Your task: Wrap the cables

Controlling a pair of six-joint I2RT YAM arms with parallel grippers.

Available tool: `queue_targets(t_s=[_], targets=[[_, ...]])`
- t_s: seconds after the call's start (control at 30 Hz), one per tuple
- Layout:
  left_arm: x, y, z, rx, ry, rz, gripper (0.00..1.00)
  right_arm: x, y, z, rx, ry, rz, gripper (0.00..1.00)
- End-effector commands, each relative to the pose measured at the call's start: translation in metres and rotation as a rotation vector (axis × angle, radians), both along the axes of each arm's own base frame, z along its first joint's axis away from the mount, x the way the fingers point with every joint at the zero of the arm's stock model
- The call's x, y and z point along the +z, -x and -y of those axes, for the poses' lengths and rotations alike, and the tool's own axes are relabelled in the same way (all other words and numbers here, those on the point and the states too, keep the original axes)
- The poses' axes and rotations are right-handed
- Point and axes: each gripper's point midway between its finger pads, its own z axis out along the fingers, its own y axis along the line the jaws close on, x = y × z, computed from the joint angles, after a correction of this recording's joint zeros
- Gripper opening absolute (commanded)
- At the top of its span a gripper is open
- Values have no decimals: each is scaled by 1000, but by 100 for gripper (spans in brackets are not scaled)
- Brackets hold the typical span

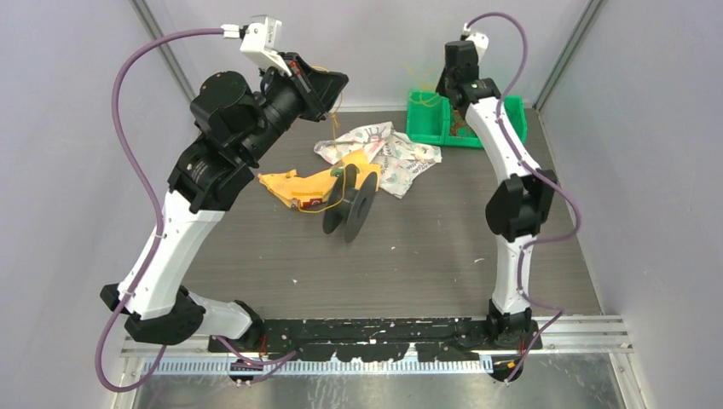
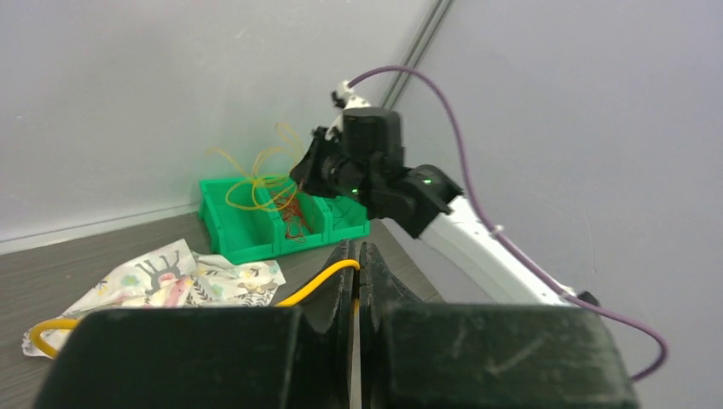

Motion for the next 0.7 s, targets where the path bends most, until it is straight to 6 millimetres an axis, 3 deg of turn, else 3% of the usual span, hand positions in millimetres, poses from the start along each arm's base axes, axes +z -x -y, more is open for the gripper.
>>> queue_targets(t_s=[0.0, 0.17, 0.37, 0.5, 0.6, 0.67], targets=[[13, 5, -13, 34, 11, 44, 1, -45, -33, 13, -38, 51, -53, 1], [3, 1, -12, 40, -9, 23, 1, -104, -56, 17, -68, 109, -137, 1], [-6, -2, -7, 28, -17, -4, 0, -156, -72, 14, -61, 122, -195, 1], [-12, -2, -1, 8, -10, -28, 1, -164, -79, 12, -60, 114, -188, 1], [-18, -2, 3, -11, -11, -48, 1, -150, -78, 7, -46, 82, -165, 35], [-22, -2, 7, -23, -8, -60, 0, -129, -75, 5, -42, 59, -132, 57]])
